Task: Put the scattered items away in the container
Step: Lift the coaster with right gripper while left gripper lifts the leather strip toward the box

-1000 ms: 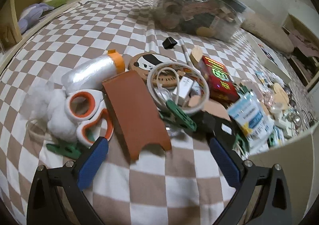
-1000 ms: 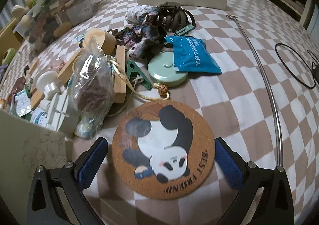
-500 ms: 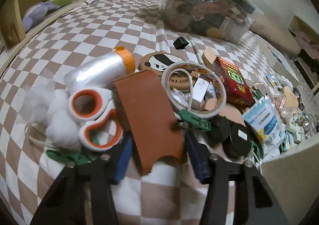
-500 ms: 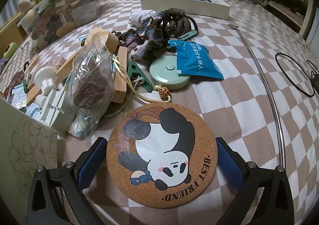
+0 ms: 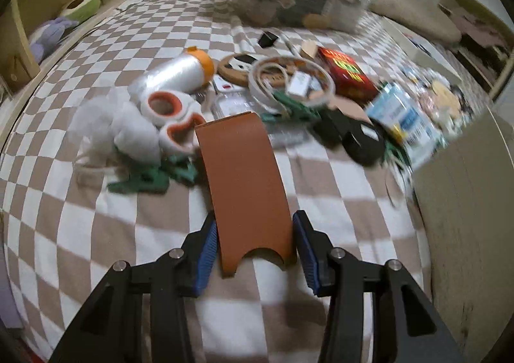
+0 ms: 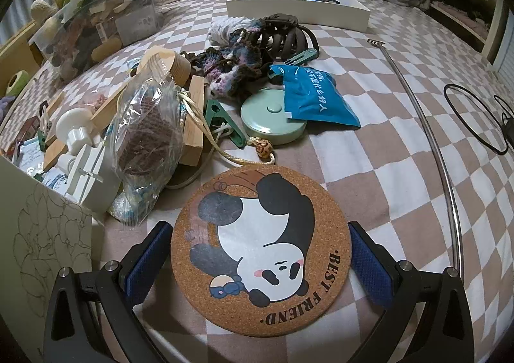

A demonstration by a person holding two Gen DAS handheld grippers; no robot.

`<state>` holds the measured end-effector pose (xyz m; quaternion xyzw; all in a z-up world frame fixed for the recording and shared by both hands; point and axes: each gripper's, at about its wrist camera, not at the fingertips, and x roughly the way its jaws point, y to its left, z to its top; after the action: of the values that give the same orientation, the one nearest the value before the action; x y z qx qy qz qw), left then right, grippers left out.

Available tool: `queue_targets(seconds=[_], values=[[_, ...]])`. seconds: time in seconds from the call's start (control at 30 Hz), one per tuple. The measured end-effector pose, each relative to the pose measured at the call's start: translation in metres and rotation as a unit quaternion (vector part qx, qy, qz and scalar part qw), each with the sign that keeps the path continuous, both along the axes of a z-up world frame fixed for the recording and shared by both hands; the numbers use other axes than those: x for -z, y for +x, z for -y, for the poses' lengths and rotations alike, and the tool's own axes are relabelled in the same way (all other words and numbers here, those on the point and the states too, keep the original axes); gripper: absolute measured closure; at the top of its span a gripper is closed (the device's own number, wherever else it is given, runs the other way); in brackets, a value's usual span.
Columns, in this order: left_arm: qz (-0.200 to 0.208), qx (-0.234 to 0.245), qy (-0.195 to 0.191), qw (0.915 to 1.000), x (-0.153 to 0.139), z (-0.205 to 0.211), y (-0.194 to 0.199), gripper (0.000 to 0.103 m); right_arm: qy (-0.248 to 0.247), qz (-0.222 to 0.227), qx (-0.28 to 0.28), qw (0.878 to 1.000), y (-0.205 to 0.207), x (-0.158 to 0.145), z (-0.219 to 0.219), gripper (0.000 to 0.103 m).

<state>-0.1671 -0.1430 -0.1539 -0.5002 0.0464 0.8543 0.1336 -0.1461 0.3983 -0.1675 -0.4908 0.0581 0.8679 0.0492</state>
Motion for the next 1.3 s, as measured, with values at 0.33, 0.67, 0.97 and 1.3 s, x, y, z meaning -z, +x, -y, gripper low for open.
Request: queue_targets(seconds=[0.33, 0.67, 0.97, 1.3], values=[[-0.013, -0.005, 0.0, 0.9999, 0.007, 0.001, 0.02, 0.043, 0.012, 0.005, 0.002, 1.0, -0.002, 0.0, 0.004, 0.0], [-0.01, 0.002, -0.048, 0.9988, 0.018, -0.033, 0.008, 0.0, 0.014, 0.001, 0.005, 1.0, -0.003, 0.0, 0.005, 0.0], [0.005, -0.004, -0.043, 0.999, 0.024, -0.03, -0.002, 0.0, 0.013, -0.033, 0.026, 0.999, 0.003, -0.013, 0.002, 0.003], [-0.005, -0.025, -0.035, 0.999, 0.02, -0.026, -0.003, 0.004, -0.026, -0.041, 0.045, 0.998, 0.006, -0.017, -0.008, 0.003]])
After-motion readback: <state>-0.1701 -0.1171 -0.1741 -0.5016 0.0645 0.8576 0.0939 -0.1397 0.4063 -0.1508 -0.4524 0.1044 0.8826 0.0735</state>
